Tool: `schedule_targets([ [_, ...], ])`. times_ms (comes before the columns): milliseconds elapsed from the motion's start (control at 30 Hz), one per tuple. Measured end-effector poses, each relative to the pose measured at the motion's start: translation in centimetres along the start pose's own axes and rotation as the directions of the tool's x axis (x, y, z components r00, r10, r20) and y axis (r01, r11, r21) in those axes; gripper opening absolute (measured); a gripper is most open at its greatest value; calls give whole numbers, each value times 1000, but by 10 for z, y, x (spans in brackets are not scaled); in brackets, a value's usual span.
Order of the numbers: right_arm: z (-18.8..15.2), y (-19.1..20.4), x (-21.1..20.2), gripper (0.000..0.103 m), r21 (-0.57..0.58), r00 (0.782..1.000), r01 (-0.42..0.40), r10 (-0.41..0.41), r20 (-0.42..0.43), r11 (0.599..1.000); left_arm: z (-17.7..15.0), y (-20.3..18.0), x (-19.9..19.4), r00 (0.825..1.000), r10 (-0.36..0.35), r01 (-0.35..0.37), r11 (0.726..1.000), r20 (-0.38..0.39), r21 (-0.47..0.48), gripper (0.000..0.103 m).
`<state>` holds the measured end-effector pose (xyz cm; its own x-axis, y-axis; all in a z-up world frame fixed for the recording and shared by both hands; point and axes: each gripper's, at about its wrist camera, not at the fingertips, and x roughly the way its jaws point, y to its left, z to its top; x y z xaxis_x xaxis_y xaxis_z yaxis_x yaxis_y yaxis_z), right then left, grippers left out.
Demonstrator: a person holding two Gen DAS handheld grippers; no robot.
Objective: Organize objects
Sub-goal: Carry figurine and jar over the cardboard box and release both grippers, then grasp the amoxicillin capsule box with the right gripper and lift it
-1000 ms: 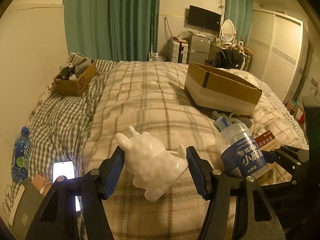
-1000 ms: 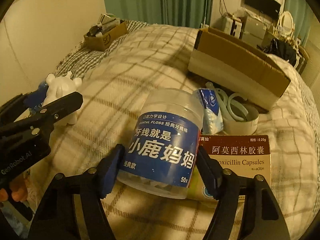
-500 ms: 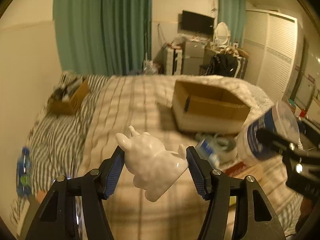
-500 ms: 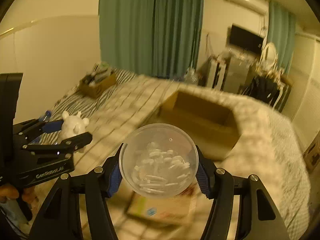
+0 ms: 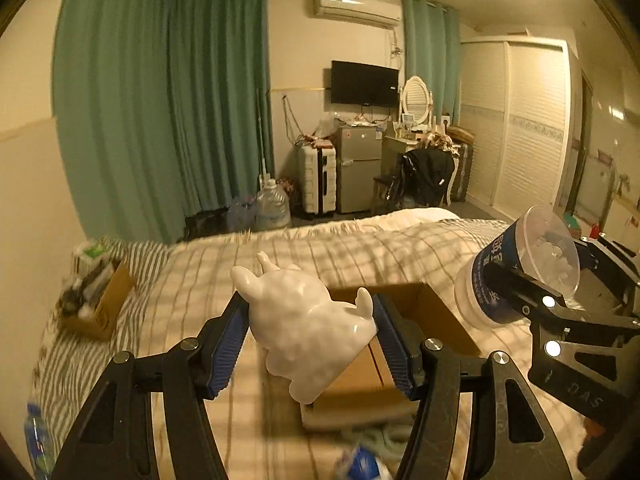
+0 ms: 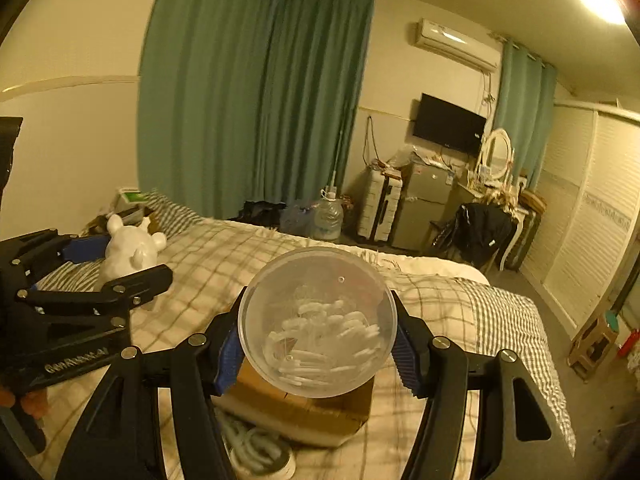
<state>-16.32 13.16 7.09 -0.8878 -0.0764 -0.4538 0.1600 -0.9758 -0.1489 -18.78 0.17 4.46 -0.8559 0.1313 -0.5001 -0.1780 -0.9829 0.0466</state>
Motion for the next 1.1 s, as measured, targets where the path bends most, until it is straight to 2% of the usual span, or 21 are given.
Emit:
schedule_targets([
  [133, 1, -15, 39, 61, 31, 999, 4, -3, -40, 1000, 1, -9, 44, 999, -18, 18, 1000, -35, 23, 64],
  [300, -14, -34, 88, 61, 83, 995, 9, 0, -104, 996, -18, -21, 89, 994, -35, 40, 998, -100, 47, 64],
  [433, -37, -44, 114, 61, 109, 987, -1, 19, -162, 994, -35, -25, 110, 985, -72, 78, 997, -158, 30, 65],
  [500, -46, -48, 118, 62, 134, 983, -32, 55, -174, 990, -41, -32, 114, 979, -83, 88, 996, -185, 21, 69],
  [533, -50, -49, 112, 65, 146, 982, -49, 74, -173, 988, -44, -33, 114, 979, -73, 78, 997, -190, 19, 81],
  [567, -51, -51, 108, 70, 155, 981, -65, 91, -170, 986, -46, -32, 112, 981, -49, 53, 998, -189, 15, 89],
  [600, -52, -55, 102, 80, 156, 984, -61, 85, -155, 986, -48, -31, 108, 984, -20, 22, 1000, -178, 9, 99],
  [633, -54, -60, 92, 85, 151, 989, -48, 68, -129, 987, -50, -29, 103, 986, -5, 6, 1000, -167, 4, 100],
  [733, -50, -64, 66, 86, 104, 996, 1, 8, -88, 995, -57, -24, 85, 986, 20, -20, 1000, -164, 0, 100],
  [900, -49, -65, 15, 86, 61, 994, 58, -52, -94, 996, -74, -11, 41, 982, 105, -103, 994, -159, 22, 100],
  [1100, -71, -42, -47, 88, 29, 992, 51, -47, -115, 998, -107, -1, -25, 979, 137, -133, 990, -151, 39, 100],
])
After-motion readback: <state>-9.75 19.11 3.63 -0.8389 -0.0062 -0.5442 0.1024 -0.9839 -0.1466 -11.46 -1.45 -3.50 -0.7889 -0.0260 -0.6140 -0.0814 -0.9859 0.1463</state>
